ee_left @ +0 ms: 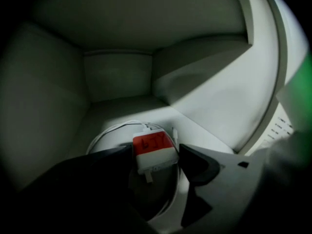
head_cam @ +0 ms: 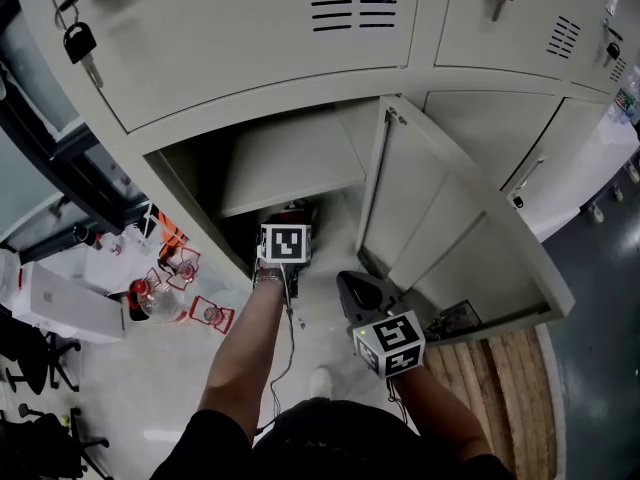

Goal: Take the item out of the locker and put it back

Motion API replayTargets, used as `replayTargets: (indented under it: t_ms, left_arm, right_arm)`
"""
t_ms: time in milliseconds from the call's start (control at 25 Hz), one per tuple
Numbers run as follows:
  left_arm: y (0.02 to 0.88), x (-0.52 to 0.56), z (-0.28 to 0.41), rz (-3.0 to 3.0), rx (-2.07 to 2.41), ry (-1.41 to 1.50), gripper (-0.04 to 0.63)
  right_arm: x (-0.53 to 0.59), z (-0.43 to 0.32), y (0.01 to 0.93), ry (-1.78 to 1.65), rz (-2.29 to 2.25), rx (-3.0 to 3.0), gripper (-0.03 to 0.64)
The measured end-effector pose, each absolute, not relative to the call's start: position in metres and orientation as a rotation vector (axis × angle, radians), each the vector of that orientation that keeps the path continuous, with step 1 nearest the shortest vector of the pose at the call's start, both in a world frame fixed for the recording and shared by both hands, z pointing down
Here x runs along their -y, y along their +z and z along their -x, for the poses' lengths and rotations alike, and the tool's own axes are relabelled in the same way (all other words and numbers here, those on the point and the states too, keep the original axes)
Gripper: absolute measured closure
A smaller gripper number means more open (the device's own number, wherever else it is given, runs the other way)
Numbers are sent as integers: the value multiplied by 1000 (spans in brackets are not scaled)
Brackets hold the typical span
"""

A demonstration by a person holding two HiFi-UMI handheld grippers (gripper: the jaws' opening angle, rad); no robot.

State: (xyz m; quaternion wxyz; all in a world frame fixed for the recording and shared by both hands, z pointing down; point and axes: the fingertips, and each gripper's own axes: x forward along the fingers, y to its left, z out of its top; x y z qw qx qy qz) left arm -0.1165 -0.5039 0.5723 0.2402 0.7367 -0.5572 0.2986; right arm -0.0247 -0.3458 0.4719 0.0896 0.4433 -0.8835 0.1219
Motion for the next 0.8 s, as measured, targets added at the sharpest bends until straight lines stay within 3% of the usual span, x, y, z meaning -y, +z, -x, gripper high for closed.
replayTargets:
  t_ms: [800]
  left_arm:
    - [568, 496, 118, -2099, 1549, 841, 327]
  right_arm:
    - [331, 23, 466, 364, -1322, 2634, 620]
